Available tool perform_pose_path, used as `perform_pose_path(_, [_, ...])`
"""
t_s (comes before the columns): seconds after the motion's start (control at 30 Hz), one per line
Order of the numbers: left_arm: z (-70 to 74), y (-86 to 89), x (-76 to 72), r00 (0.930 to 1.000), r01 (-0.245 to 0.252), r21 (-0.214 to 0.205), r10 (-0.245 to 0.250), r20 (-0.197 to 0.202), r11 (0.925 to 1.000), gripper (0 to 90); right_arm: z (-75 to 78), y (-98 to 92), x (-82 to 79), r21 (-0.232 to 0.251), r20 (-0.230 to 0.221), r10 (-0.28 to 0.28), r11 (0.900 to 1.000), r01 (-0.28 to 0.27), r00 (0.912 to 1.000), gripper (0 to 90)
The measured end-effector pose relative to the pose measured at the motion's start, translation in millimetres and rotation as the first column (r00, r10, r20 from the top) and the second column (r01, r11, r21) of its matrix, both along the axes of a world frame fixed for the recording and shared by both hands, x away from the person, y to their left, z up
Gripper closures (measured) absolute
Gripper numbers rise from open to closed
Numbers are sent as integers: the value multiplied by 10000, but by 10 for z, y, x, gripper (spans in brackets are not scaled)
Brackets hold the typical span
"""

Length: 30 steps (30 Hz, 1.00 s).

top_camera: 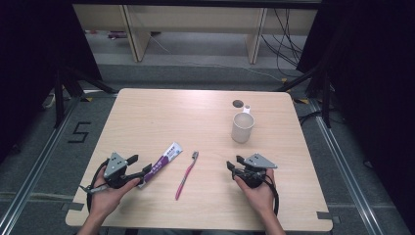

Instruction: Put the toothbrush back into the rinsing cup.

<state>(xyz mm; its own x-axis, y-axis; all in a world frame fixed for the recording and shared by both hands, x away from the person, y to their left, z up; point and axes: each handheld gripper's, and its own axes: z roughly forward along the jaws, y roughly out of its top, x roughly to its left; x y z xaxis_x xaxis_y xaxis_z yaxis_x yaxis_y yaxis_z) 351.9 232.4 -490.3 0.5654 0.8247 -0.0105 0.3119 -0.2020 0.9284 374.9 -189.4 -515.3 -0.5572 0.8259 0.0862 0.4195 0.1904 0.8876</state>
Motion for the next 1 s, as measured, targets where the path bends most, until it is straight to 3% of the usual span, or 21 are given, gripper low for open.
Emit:
perform_pose_path(0.13, [73,-32,10,9998,-67,26,68,-210,10000,372,-7,-17,16,24,23,-124,9999,124,9999,517])
perform_pose_path(0.23, [146,-88,24,9974,-134,-161,123,-707,9998,383,9,-63,17,-51,23,-248,9997,249,9997,514])
perform_pose_path(0.3, [199,-107,54,9970,2,161,10,-780,9999,385,8,-66,22,-55,-123,-245,9997,244,9996,512])
perform_pose_path(0.37, [241,-157,57,9905,-130,-3,128,-1366,9999,390,6,-73,39,-57,-73,-303,9995,303,9995,511])
perform_pose_path(0.5, [322,-225,86,9829,-12,287,64,-1840,9996,398,-2,-65,51,-181,-171,-475,9987,472,9987,509])
perform_pose_path(0.53, [350,-267,102,9780,62,344,11,-2088,9994,399,1,-66,48,-121,-139,-383,9992,381,9992,508])
perform_pose_path(0.57, [399,-313,129,9676,250,893,-16,-2525,9957,399,-2,-62,51,-154,-116,-393,9991,391,9992,508])
perform_pose_path(0.6, [399,-313,129,9676,250,893,-16,-2525,9957,402,-2,-62,51,-154,-116,-393,9991,391,9992,508])
perform_pose_path(0.63, [453,-376,165,9579,515,1315,-118,-2868,9900,407,2,-69,56,-305,-94,-339,9990,336,9994,508])
perform_pose_path(0.67, [453,-376,165,9579,515,1315,-118,-2868,9900,407,3,-67,52,-303,-151,-360,9989,355,9992,507])
perform_pose_path(0.7, [488,-404,183,9529,681,1509,-195,-3025,9862,411,7,-49,33,-116,-501,-458,9989,452,9977,508])
perform_pose_path(0.77, [566,-461,228,9437,1017,1910,-339,-3290,9763,414,-5,-54,52,-151,-404,-433,9990,427,9982,507])
perform_pose_path(0.83, [615,-526,269,9310,1145,2006,-347,-3634,9730,414,1,-54,50,-106,-466,-359,9993,355,9983,508])
perform_pose_path(0.87, [629,-552,283,9279,1148,2054,-311,-3715,9719,414,1,-54,50,-106,-466,-359,9993,355,9983,508])
perform_pose_path(0.9, [646,-586,313,9194,1205,2117,-286,-3922,9699,414,1,-59,57,-207,-360,-327,9993,320,9988,508])
perform_pose_path(0.93, [661,-625,358,8998,1459,2285,-331,-4351,9626,422,3,-58,67,-363,-210,-384,9986,376,9990,508])
perform_pose_path(0.97, [669,-648,381,8855,1660,2455,-349,-4633,9551,422,-7,-45,76,-114,-427,-163,9998,158,9990,509])
perform_pose_path(1.0, [669,-648,381,8855,1660,2455,-349,-4633,9551,424,-7,-45,76,-114,-427,-163,9998,158,9990,509])
